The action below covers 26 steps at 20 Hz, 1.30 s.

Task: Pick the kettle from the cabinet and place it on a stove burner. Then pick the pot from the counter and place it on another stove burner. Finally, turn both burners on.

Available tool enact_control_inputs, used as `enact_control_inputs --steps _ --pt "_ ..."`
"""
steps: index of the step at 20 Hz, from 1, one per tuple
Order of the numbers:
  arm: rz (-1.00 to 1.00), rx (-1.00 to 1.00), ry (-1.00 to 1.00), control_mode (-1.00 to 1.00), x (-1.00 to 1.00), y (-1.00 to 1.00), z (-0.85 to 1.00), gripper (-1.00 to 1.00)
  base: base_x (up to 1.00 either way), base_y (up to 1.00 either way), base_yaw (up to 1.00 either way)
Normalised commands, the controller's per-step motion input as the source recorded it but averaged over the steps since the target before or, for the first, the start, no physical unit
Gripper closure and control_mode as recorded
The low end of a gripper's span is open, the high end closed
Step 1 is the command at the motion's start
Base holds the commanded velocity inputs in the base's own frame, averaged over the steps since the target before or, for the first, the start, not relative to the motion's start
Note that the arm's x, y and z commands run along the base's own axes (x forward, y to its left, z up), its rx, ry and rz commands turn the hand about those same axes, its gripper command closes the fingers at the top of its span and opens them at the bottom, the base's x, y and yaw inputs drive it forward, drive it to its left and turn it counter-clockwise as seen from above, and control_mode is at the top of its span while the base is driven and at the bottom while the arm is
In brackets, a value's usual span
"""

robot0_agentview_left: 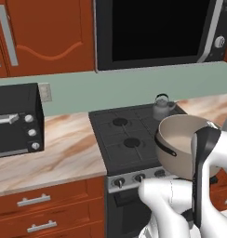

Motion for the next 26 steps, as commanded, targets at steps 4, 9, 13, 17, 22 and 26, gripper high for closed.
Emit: enact_control_inputs --steps 4,9,13,17,22,26 --pt "0.0 0.0 0.0 1.0 0.0 0.0 0.0 1.0 0.35 0.0 0.0" --pt "0.0 0.0 0.0 1.0 0.0 0.0 0.0 1.0 0.32 0.0 0.01" --pt "0.0 0.0 0.0 1.0 0.0 0.0 0.0 1.0 0.32 0.0 0.01" --pt "0.0 0.0 0.0 1.0 0.0 0.0 0.0 1.0 0.32 0.0 0.01" --pt "0.0 0.0 0.0 1.0 0.0 0.0 0.0 1.0 0.3 0.0 0.0" --pt "0.0 0.0 0.0 1.0 0.0 0.0 0.0 1.0 0.34 0.0 0.0"
